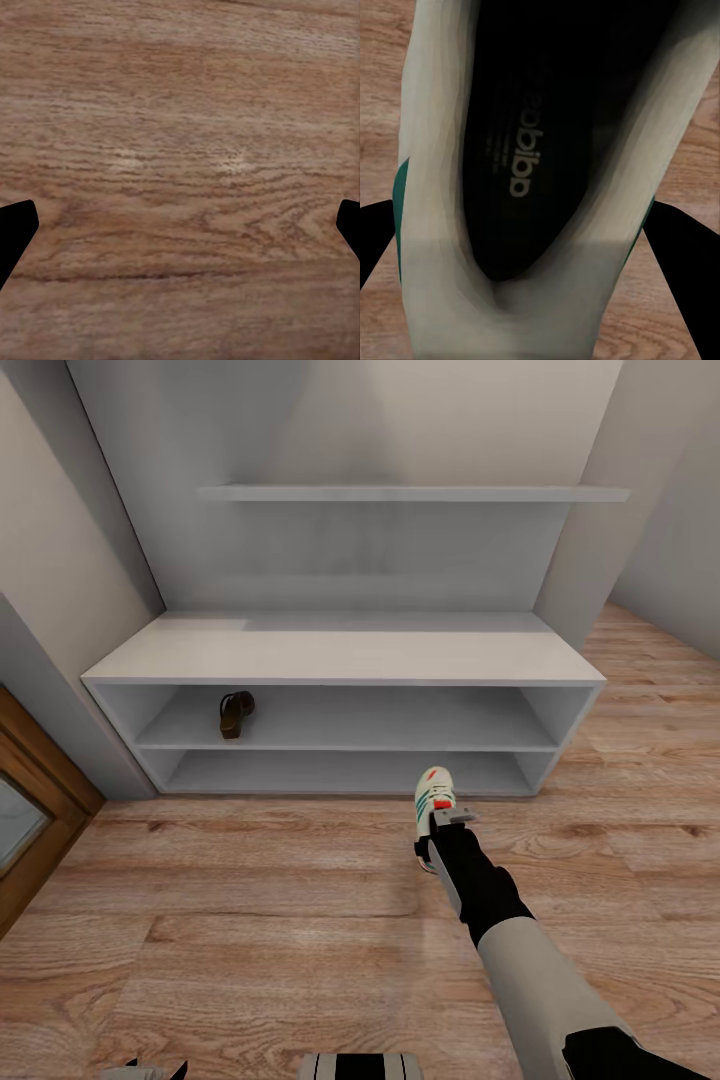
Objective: Pick up the two gym shoes and the two sandals from the corridor floor and place them onto the hallstand (shoe rack) in the corridor, making sure they are on the rack and not on the floor. Arrange them so the two gym shoes are next to each other and the two sandals are next to each other.
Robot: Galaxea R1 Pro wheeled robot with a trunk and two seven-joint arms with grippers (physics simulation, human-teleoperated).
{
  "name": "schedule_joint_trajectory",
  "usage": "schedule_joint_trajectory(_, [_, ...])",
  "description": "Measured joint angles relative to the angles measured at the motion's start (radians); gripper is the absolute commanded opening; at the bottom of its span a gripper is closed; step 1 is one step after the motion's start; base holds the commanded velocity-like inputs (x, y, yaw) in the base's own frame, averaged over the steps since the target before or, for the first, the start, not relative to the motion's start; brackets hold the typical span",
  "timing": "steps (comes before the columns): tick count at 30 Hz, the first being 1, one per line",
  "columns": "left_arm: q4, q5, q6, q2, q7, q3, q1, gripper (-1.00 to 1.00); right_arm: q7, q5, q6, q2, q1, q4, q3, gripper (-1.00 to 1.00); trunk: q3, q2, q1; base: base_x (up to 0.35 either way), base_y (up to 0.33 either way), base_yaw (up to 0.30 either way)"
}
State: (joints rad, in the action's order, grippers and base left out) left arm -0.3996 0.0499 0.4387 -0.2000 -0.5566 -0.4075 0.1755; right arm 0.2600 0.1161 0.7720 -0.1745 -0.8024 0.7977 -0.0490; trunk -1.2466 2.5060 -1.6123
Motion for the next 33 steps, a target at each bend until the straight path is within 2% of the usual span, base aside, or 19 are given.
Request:
schedule_joint_trajectory(18, [0.0, -0.003, 0.001, 0.0, 0.0, -0.002, 0.0, 1.0, -0.003, 0.004, -0.001, 0.0, 0.0, 0.017, -0.002, -1.0, 0.001, 0.0, 0.0, 0.0, 0.0, 0.0])
schedule_joint_trajectory(28, [0.0, -0.009, 0.001, 0.0, 0.0, -0.006, 0.0, 1.0, -0.003, 0.004, -0.004, 0.0, 0.0, 0.022, -0.002, -1.0, 0.013, 0.0, 0.0, 0.002, 0.0, 0.0])
schedule_joint_trajectory(33, [0.0, -0.011, 0.002, 0.0, 0.001, -0.009, 0.0, 1.0, -0.004, 0.004, -0.004, 0.0, 0.0, 0.022, -0.002, -1.0, 0.021, 0.0, 0.0, 0.149, 0.025, 0.0])
